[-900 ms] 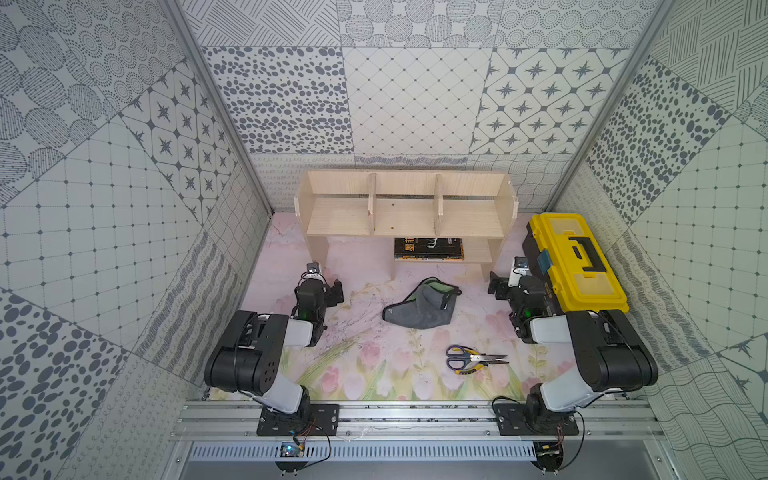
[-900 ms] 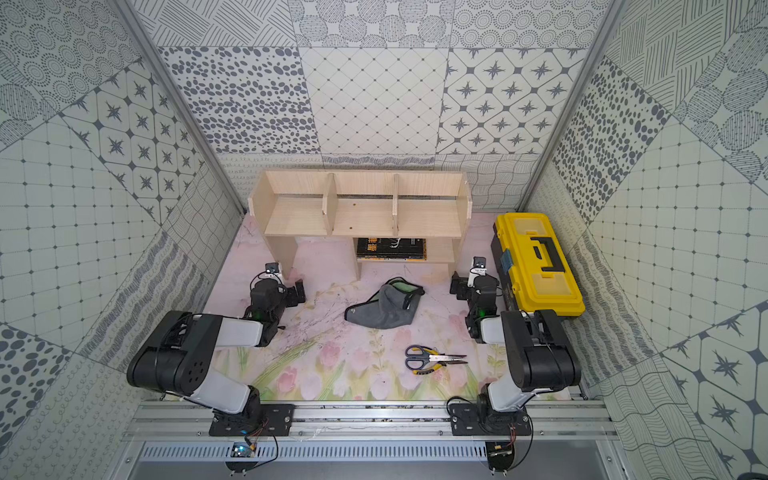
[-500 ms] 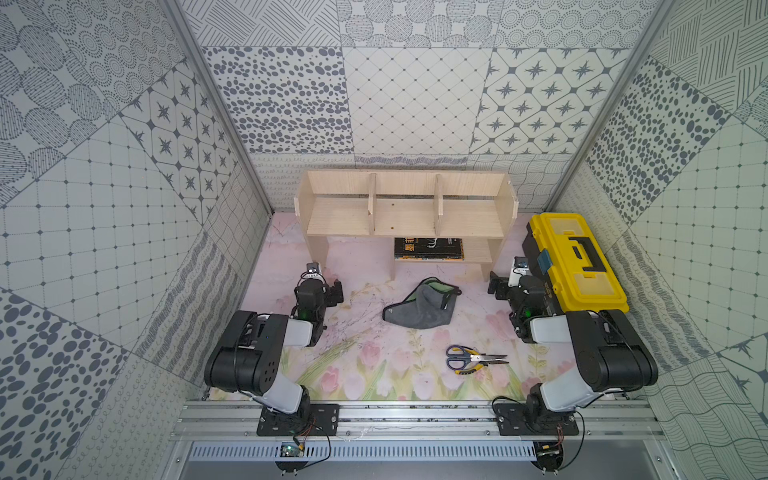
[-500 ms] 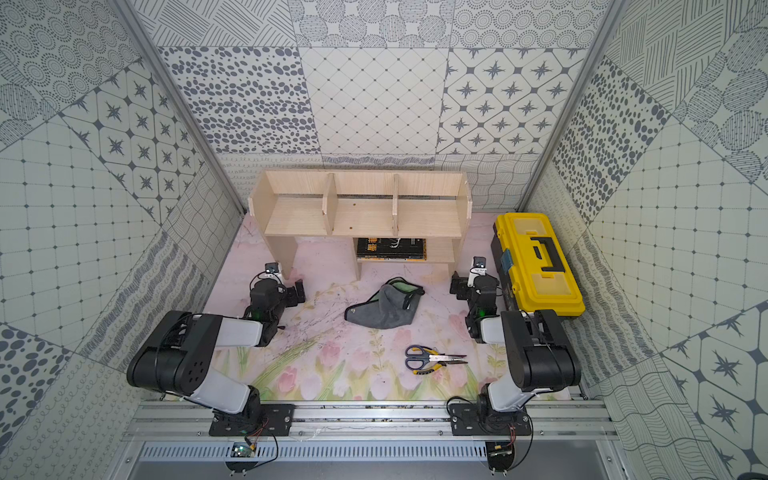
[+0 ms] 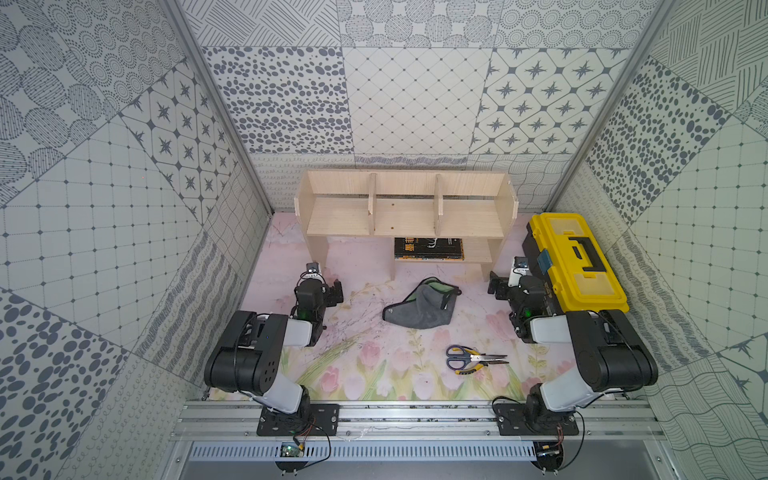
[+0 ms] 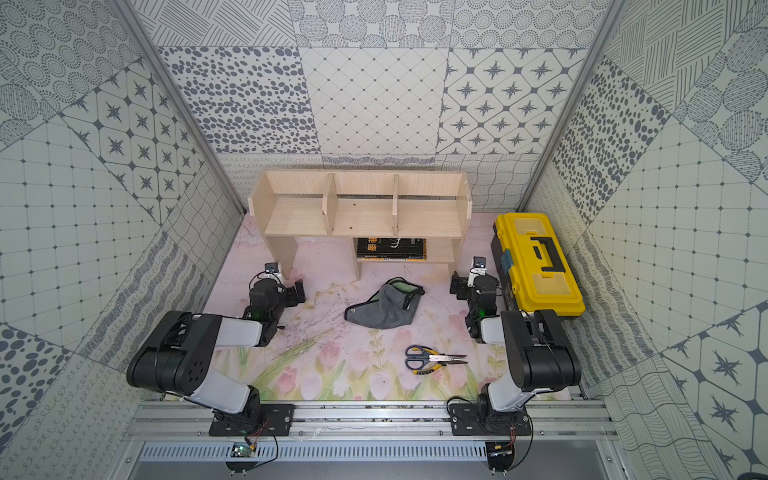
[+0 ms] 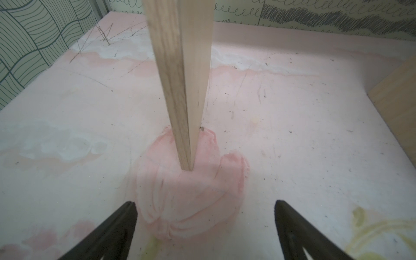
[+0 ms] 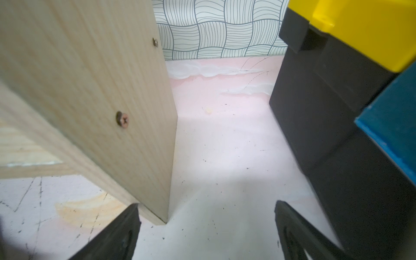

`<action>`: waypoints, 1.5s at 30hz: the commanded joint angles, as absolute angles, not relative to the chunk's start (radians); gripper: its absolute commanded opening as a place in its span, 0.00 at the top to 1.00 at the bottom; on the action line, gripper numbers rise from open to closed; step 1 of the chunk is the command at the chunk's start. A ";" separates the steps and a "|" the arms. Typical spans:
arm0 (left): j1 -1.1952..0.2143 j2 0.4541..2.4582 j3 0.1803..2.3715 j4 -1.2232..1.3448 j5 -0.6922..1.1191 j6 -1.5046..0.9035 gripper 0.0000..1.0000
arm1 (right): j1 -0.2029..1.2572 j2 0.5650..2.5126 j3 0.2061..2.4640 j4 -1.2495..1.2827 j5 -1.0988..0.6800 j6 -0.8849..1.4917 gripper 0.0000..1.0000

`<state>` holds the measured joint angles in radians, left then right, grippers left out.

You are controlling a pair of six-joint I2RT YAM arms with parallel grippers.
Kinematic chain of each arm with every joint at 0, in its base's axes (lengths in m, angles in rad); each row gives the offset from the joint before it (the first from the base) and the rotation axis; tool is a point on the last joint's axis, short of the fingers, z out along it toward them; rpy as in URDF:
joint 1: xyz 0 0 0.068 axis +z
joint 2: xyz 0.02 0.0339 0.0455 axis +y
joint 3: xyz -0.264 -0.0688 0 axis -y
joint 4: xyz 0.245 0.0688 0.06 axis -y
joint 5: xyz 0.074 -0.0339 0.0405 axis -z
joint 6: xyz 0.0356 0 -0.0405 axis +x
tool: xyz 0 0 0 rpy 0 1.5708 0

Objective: Wipe the bookshelf clean with a cloth
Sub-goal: Pick up the cleaning item at the center of the board.

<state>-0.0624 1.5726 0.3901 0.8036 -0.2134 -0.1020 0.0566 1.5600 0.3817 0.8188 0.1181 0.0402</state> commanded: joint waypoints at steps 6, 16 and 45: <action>-0.051 1.563 0.422 0.810 -0.114 -0.075 0.01 | 0.101 1.344 0.664 0.252 0.415 0.152 0.03; -0.228 1.194 0.485 0.436 -0.488 -0.078 0.01 | 0.130 0.840 0.595 -0.346 0.185 0.694 0.03; -0.334 0.551 0.772 -0.757 -0.495 -0.685 1.00 | 0.855 1.821 1.063 -0.295 0.079 0.356 0.05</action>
<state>-0.3317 0.5541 0.7769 -0.6376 -0.4656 -0.5861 0.8051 1.7699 1.0473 -0.3058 0.1413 0.3592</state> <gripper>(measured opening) 0.069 0.952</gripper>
